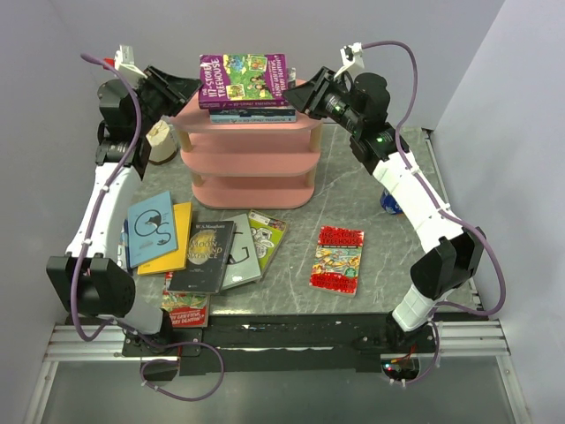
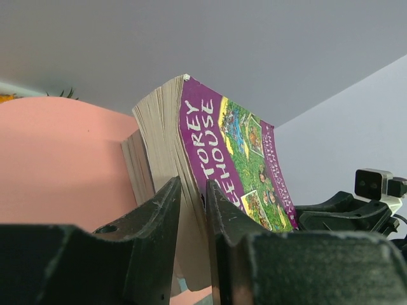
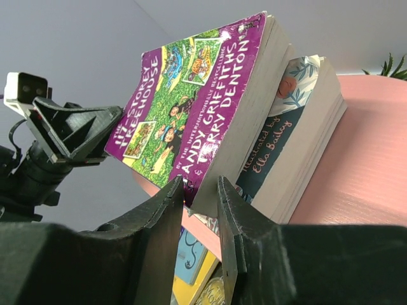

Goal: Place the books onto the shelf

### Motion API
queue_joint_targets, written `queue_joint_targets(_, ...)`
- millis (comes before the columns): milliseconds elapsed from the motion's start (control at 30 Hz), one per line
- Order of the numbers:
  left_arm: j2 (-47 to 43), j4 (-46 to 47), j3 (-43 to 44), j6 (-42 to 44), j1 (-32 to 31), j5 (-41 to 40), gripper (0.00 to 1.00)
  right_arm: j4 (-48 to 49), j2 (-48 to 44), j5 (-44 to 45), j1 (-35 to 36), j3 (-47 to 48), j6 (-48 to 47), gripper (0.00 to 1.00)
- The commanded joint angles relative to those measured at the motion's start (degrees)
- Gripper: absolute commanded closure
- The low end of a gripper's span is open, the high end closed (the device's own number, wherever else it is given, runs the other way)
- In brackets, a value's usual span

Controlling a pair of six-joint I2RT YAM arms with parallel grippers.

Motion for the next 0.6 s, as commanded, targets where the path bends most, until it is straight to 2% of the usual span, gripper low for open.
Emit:
queue_joint_targets(0, 1.19, 2.55, 2.64, -1.85, -0.97, 5.4, 0.73, 2.66, -2.12, -0.62, -0.14, 0.7, -0.67, 0.65)
queue_joint_targets(567, 2.33, 4.22, 4.39, -1.41, -2.73, 6.81, 0.76, 3.19, -3.35, -0.62, -0.06, -0.7, -0.84, 0.66)
